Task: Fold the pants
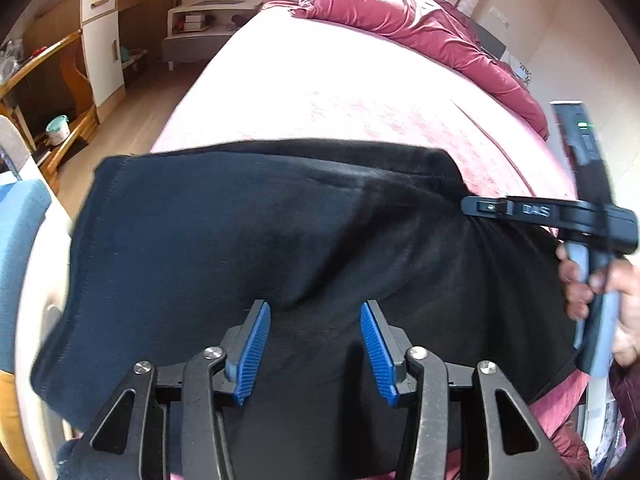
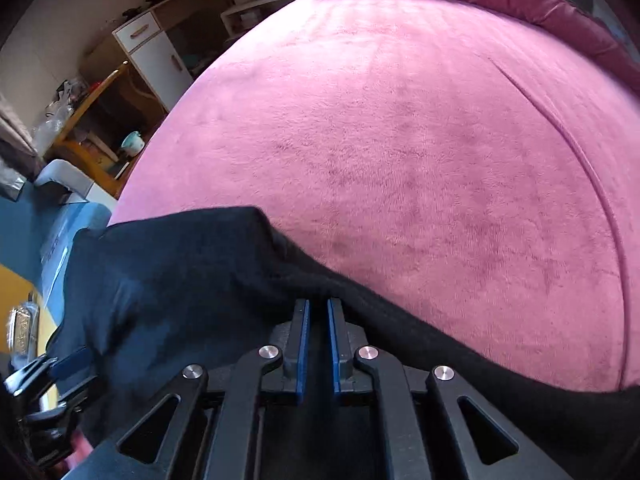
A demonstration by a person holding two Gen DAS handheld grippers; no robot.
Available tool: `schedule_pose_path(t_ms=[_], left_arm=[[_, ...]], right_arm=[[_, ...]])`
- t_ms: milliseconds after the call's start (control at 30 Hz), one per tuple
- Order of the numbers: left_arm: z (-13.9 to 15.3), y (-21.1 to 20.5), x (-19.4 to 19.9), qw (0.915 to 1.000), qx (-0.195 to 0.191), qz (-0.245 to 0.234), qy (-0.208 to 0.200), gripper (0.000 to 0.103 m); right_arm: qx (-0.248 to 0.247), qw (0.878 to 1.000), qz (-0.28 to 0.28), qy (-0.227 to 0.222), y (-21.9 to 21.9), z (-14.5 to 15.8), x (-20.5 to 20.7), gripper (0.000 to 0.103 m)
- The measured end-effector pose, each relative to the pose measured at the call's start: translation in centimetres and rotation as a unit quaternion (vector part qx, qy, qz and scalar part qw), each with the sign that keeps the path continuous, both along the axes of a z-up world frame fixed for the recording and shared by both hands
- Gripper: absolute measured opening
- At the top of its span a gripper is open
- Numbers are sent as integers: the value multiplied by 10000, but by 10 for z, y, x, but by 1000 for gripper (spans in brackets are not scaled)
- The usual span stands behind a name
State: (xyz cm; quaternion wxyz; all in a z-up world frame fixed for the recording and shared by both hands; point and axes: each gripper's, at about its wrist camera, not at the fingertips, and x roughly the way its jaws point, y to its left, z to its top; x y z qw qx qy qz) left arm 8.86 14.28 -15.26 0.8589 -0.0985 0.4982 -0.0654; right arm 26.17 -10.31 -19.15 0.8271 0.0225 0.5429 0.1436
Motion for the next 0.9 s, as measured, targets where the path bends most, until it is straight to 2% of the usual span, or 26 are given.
schedule_pose_path(t_ms=[133, 233, 300, 400, 500, 567, 667, 833, 867, 900], left_arm=[[21, 40, -3, 9994, -199, 263, -135, 48], [32, 88, -7, 9969, -351, 698, -120, 48], [34, 129, -20, 9924, -555, 1097, -80, 48], [33, 187, -40, 9809, -916, 1711, 120, 48], [20, 224, -63, 9691, -1239, 2100, 380, 48], [5, 233, -73, 9619, -1539, 2173, 623, 48], [-11, 232, -83, 9552, -1769, 2206, 876, 48], [-24, 213, -73, 9510, -2043, 2099, 992, 46], [-26, 210, -71, 9512, -2026, 2108, 990, 40], [-26, 207, -68, 9540, -1962, 2057, 955, 17]], right_arm=[[-221, 9996, 104, -129, 8, 6, -6, 7], [-170, 9996, 6, -233, 6, 18, -20, 15], [-55, 9991, -17, -432, 3, 31, -34, 24], [225, 9981, 64, -562, -3, 44, -55, 29], [307, 9973, 247, -623, 1, 53, -82, 34], [327, 9969, 368, -613, 1, 52, -100, 36], [191, 9972, 499, -518, 8, 42, -121, 37], [89, 9984, 485, -275, 10, 20, -136, 37], [101, 9987, 444, -229, 9, 17, -137, 37], [141, 9989, 411, -153, 8, 12, -138, 37]])
